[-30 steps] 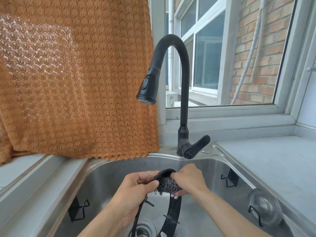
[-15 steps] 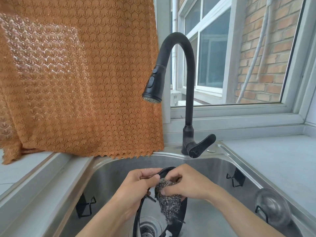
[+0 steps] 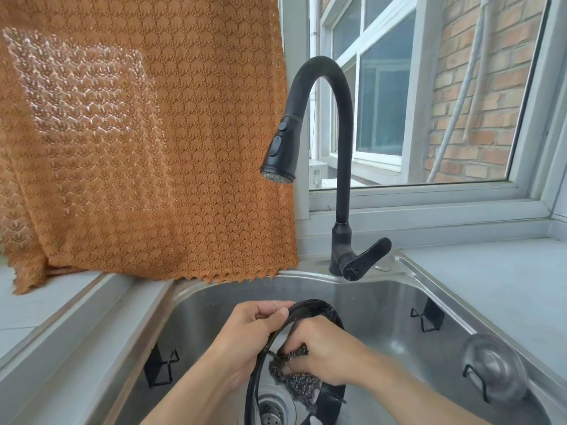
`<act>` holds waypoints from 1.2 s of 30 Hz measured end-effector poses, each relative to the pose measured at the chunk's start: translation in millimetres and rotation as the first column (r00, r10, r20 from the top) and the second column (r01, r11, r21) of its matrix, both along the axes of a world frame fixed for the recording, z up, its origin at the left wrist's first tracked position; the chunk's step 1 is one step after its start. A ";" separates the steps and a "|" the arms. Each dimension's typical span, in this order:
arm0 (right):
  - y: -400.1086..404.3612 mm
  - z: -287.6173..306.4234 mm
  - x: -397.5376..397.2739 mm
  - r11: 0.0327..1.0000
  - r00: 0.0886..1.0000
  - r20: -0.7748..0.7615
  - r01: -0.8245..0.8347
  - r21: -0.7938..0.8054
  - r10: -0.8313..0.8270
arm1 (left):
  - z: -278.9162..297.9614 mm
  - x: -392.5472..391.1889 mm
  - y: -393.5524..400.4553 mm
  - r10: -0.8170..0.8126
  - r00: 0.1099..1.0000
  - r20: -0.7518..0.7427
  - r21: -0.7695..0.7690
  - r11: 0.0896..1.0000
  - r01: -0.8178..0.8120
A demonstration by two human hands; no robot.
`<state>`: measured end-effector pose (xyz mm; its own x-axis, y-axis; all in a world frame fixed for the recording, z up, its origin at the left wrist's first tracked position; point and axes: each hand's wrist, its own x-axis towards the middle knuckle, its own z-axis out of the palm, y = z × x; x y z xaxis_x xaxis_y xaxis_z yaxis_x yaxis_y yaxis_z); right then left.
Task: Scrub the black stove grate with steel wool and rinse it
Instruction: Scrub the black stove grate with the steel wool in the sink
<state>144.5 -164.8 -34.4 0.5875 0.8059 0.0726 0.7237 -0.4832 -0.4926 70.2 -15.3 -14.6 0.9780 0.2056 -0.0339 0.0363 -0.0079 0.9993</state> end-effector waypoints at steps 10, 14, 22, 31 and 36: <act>0.2 6.4 -10.7 0.988 0.991 -0.058 0.125 0.092 -0.120 | -12.3 3.6 2.8 0.012 0.995 -0.100 0.048 0.999 -0.007; 0.8 9.8 -17.7 0.971 0.973 -0.043 0.229 0.073 -0.226 | -10.9 4.3 5.4 -0.005 0.994 -0.109 0.009 1.000 0.006; -8.7 7.6 -2.7 0.857 0.863 -0.056 0.505 0.099 -0.502 | -4.7 0.6 12.6 -0.022 0.992 -0.127 -0.048 0.999 0.016; -20.6 13.3 10.1 0.740 0.744 -0.157 0.666 0.095 -0.650 | -6.6 -0.2 21.5 -0.048 0.979 -0.197 0.048 0.997 0.059; -13.7 13.0 -1.6 0.829 0.850 -0.183 0.524 0.196 -0.494 | -9.9 4.3 22.0 -0.009 0.980 -0.201 -0.010 1.000 0.007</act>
